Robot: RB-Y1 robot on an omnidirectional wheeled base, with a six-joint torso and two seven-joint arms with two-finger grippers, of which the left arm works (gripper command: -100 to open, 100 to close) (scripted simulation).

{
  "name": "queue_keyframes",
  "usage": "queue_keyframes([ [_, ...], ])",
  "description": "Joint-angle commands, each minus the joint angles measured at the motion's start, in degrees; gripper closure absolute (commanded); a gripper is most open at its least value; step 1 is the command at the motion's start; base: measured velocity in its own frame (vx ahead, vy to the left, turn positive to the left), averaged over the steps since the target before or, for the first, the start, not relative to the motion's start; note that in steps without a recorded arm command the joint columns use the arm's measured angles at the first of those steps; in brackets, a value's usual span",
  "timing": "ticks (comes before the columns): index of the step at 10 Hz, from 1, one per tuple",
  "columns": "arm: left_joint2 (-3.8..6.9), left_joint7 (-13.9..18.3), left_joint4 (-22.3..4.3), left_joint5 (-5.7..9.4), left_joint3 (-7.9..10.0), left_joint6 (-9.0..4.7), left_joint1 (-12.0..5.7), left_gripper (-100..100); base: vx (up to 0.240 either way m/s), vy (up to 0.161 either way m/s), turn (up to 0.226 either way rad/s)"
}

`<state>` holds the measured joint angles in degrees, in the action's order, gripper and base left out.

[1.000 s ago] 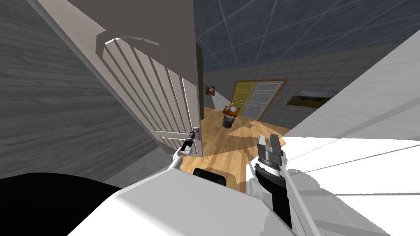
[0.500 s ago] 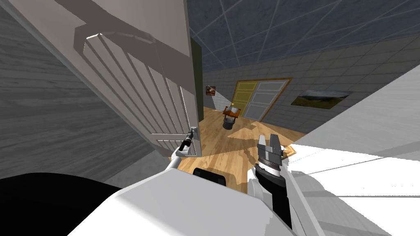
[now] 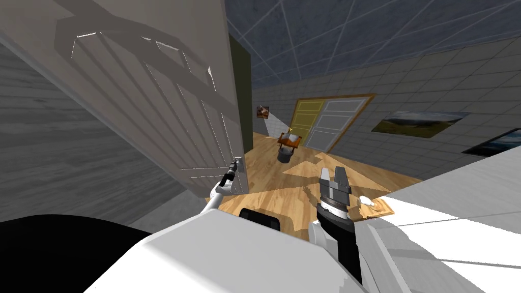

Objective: Push the door open

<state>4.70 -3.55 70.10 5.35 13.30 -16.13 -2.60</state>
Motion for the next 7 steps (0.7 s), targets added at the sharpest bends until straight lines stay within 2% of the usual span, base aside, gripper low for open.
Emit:
queue_keyframes([
  [1, 0.41, -0.4, 0.2, 0.18, 1.74, -0.5, -0.18, 100, 0.201, -0.039, 0.118],
  [2, 0.46, -0.5, 0.1, 0.29, 2.5, -0.51, -0.23, 100, 0.179, -0.045, 0.092],
  [3, -0.25, -1.3, 1.3, -0.13, 1.7, -0.12, 0.36, -100, -0.045, -0.022, 0.081],
  [4, -0.25, -1.3, 1.3, -0.13, 1.7, -0.12, 0.36, -100, -0.152, 0.006, 0.029],
  [5, -0.85, -1.7, 1.6, -0.29, 1.58, -0.13, 0.51, -100, -0.186, 0.003, 0.031],
  [7, -3.64, -2.8, 2.5, -0.7, 1.28, -0.15, 0.89, -100, -0.242, -0.088, 0.07],
])
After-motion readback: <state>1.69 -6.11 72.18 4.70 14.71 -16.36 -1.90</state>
